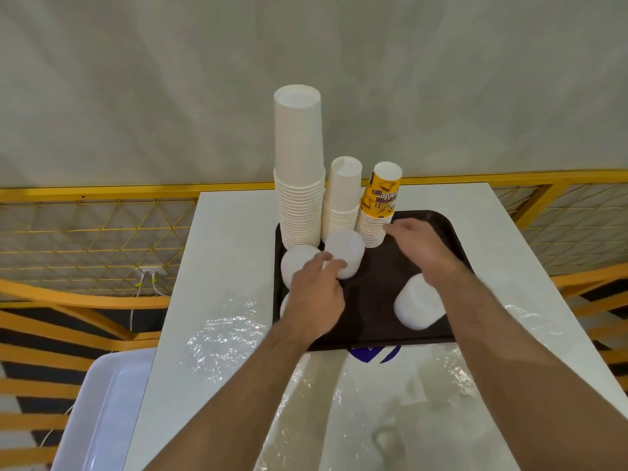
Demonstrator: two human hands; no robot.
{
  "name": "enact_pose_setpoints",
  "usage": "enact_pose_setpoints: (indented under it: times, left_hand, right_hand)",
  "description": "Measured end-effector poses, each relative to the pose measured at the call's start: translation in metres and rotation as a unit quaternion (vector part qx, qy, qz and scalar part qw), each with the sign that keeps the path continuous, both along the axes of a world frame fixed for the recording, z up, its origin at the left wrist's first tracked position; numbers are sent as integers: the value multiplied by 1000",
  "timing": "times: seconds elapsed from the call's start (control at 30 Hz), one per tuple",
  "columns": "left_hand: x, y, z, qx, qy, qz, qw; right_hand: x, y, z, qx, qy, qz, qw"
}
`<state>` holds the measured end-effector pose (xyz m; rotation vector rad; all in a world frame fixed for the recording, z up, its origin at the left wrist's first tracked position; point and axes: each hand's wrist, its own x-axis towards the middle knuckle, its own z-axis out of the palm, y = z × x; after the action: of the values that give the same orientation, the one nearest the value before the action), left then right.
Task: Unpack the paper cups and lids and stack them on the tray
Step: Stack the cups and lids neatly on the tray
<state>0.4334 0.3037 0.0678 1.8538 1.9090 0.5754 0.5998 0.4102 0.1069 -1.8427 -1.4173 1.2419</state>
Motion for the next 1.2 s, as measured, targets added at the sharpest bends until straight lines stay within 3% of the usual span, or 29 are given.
enact_pose_setpoints:
  times: [0.13, 0.3, 0.47, 0.6, 0.73, 1.2]
  left_hand:
    - [58, -19, -5, 8, -8, -107, 994]
    - [101, -29, -16, -27, 76, -174, 981]
    - [85, -43, -17, -6, 45, -97, 994]
    - [46, -65, -21, -19, 85, 26, 996]
    - [15, -83, -30, -61, 120, 79, 988]
    - [-10, -73, -38, -86, 189, 12, 978]
  right_hand:
    - [54, -23, 6, 46, -29, -45, 998]
    - [93, -52, -27, -85, 38, -68, 993]
    - [90, -67, -54, -144, 69, -44, 986]
    - [70, -75, -62, -156, 63, -15, 986]
    - [32, -81, -64, -162, 67, 18, 984]
    - [-9, -94, -64, -234, 135, -26, 963]
